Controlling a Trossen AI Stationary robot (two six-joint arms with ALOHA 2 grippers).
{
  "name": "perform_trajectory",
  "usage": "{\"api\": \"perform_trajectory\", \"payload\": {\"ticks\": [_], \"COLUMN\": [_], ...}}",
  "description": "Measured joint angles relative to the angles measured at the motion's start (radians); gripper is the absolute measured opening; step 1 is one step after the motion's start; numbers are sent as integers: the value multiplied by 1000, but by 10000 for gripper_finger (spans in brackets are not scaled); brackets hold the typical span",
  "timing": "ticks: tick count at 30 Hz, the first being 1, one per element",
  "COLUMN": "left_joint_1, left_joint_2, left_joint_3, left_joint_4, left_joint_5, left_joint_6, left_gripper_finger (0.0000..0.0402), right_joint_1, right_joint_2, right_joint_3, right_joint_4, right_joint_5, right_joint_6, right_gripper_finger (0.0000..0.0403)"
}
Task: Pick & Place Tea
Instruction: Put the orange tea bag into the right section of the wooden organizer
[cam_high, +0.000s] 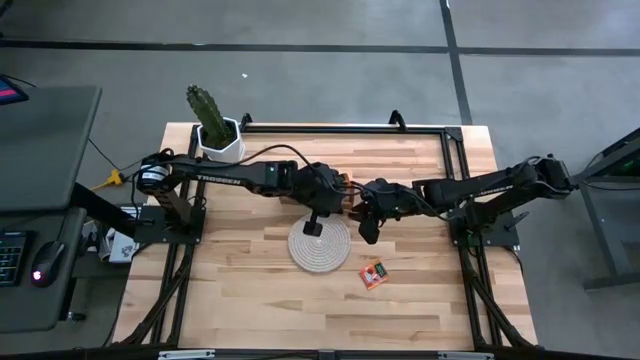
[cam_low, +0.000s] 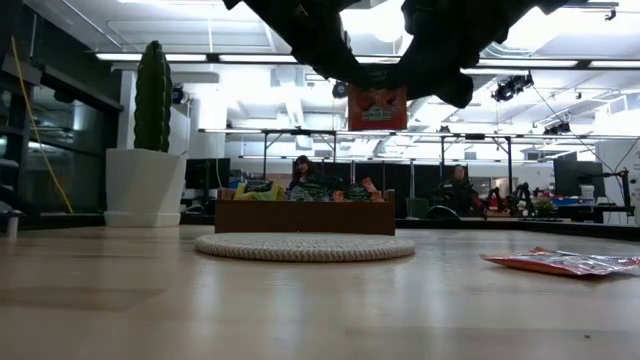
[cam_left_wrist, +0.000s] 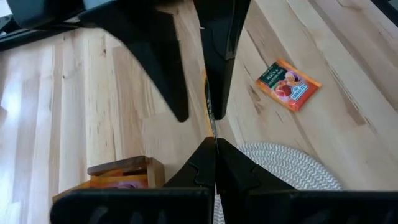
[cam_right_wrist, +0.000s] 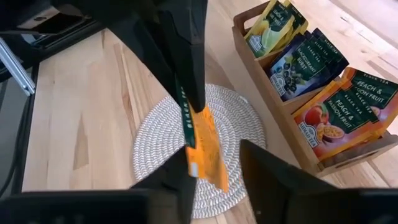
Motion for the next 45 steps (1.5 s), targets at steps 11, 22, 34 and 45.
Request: {"api": "perform_trajectory", "payload": {"ticks": [11, 22, 34, 45], "left_joint_1": [1, 45, 107, 107], "left_joint_2": [1, -26, -112, -327], "left_joint_3": [0, -2, -75, -427], "left_joint_4": [-1, -83, -195, 58], "left_joint_5": [-7, -55, -100, -22], "left_joint_6": [11, 21, 79, -10], "left_gripper_finger": [4, 122, 213, 213], "right_joint_1": [0, 0, -118, -289], "right_joint_2": [0, 0, 26, 111], "right_joint_3": [0, 0, 0, -1], "right_joint_4": [6, -45, -37, 82], "right_joint_5": [-7, 24, -1, -165], "right_joint_6": [-10, 0, -50, -169], "right_gripper_finger": [3, 1, 0, 0]}}
